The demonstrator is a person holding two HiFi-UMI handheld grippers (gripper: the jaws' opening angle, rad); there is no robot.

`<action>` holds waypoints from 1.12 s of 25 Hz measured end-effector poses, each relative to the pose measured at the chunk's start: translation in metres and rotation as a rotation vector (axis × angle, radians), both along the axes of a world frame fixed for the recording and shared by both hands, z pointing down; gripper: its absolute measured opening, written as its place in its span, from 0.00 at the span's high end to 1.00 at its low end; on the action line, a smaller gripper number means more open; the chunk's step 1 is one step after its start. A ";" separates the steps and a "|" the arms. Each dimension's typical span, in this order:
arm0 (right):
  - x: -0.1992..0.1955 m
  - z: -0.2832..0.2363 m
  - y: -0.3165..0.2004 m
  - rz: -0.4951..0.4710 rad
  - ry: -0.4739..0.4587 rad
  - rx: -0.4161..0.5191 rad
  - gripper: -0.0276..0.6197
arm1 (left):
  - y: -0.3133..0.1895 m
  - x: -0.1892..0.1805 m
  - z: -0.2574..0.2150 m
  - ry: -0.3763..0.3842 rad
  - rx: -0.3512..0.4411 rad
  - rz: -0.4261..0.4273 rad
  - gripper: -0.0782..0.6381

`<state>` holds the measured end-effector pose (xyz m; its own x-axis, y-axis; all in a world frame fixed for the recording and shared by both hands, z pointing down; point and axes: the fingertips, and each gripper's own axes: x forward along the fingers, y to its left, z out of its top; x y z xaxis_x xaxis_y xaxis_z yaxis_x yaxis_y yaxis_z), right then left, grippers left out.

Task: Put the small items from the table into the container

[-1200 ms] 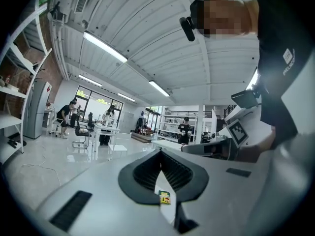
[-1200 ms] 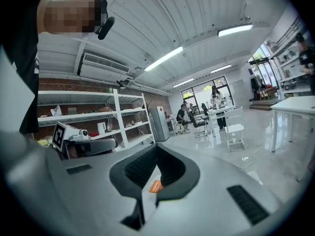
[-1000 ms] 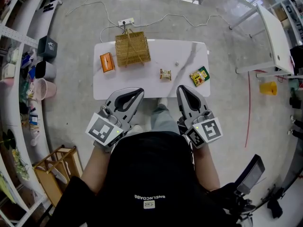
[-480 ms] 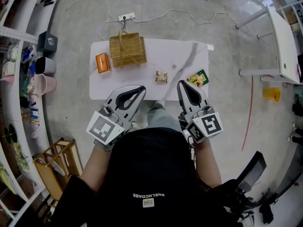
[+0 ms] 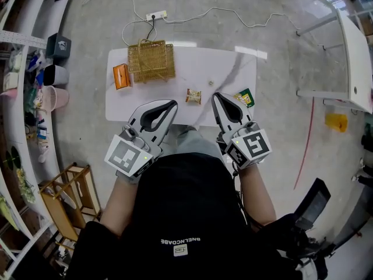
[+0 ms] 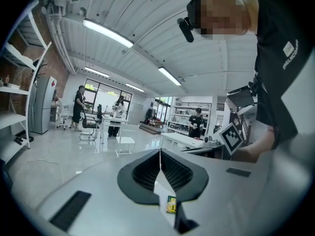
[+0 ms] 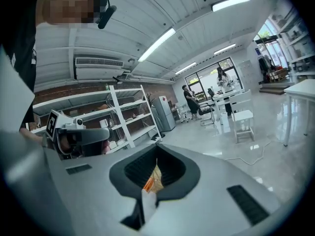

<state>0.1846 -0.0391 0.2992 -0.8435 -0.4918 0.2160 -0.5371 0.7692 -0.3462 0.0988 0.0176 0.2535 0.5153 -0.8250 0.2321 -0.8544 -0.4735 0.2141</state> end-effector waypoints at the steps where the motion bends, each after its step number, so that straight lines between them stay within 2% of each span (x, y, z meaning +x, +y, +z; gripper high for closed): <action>1: -0.002 0.001 -0.001 -0.006 0.003 -0.001 0.95 | -0.001 0.000 0.001 0.001 0.005 -0.004 0.88; 11: -0.014 0.015 0.001 -0.045 0.050 -0.006 0.95 | 0.000 -0.006 0.014 0.002 -0.026 -0.001 0.88; 20: -0.028 0.050 -0.009 -0.008 0.079 -0.017 0.95 | -0.007 -0.008 0.042 -0.015 -0.078 0.046 0.88; 28: -0.009 0.105 -0.021 0.044 0.202 -0.057 0.94 | -0.008 -0.004 0.060 -0.048 -0.128 0.091 0.88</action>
